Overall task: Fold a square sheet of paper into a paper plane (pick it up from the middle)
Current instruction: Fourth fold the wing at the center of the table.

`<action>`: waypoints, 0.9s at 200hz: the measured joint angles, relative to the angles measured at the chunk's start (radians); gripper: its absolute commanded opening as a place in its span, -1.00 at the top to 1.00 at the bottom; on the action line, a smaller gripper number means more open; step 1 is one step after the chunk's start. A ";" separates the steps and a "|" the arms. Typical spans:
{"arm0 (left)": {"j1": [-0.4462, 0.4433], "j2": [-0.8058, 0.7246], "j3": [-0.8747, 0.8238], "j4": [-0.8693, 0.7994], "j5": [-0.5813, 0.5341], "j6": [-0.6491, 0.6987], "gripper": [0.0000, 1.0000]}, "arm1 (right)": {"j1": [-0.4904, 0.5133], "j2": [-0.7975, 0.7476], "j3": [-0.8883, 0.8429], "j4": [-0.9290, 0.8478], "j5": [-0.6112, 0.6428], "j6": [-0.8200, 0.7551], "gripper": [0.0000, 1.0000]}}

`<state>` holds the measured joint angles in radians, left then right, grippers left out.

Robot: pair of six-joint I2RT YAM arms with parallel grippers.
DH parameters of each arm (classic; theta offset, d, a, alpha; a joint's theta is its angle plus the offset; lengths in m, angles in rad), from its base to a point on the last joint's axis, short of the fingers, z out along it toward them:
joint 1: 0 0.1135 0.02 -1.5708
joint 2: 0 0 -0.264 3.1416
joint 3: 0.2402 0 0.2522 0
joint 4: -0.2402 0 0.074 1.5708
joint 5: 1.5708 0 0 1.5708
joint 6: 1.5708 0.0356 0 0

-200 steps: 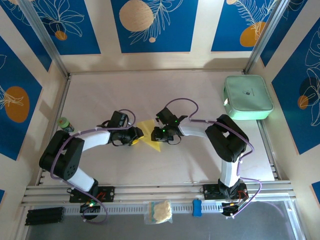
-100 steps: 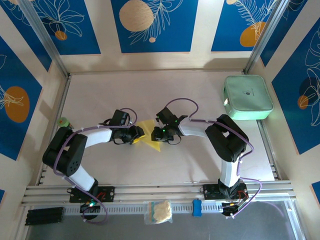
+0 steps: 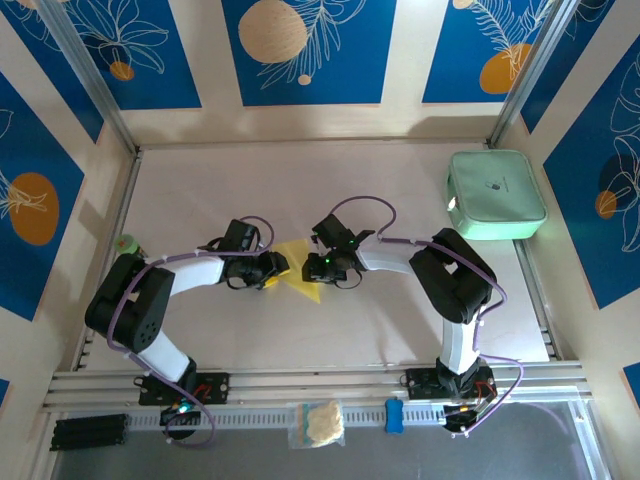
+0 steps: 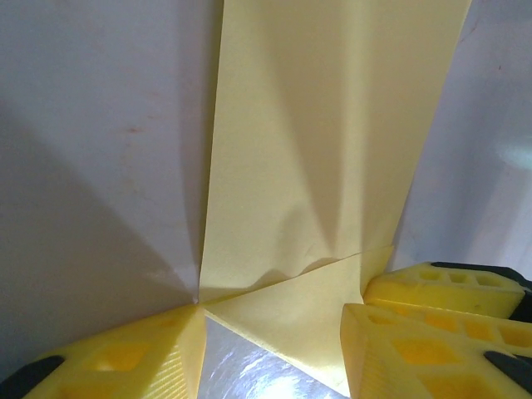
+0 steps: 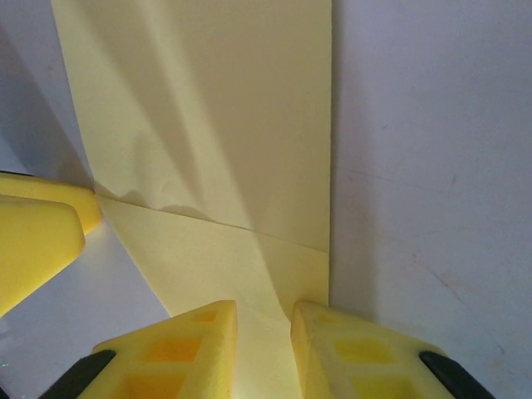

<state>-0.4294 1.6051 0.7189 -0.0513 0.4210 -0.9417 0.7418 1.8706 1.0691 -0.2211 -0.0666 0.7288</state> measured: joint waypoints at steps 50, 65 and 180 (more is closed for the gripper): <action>0.000 -0.006 0.000 -0.009 -0.006 0.000 0.13 | -0.002 0.005 0.004 0.000 -0.005 0.000 0.47; 0.000 -0.006 0.000 -0.007 -0.004 0.000 0.20 | -0.002 0.006 0.005 0.000 -0.009 0.000 0.47; 0.000 -0.029 0.000 -0.056 -0.035 0.026 0.14 | -0.003 0.007 0.005 0.001 -0.012 0.000 0.47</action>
<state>-0.4294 1.5764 0.7189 -0.1070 0.3862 -0.9161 0.7383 1.8778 1.0737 -0.2203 -0.0784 0.7292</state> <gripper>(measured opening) 0.459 0.264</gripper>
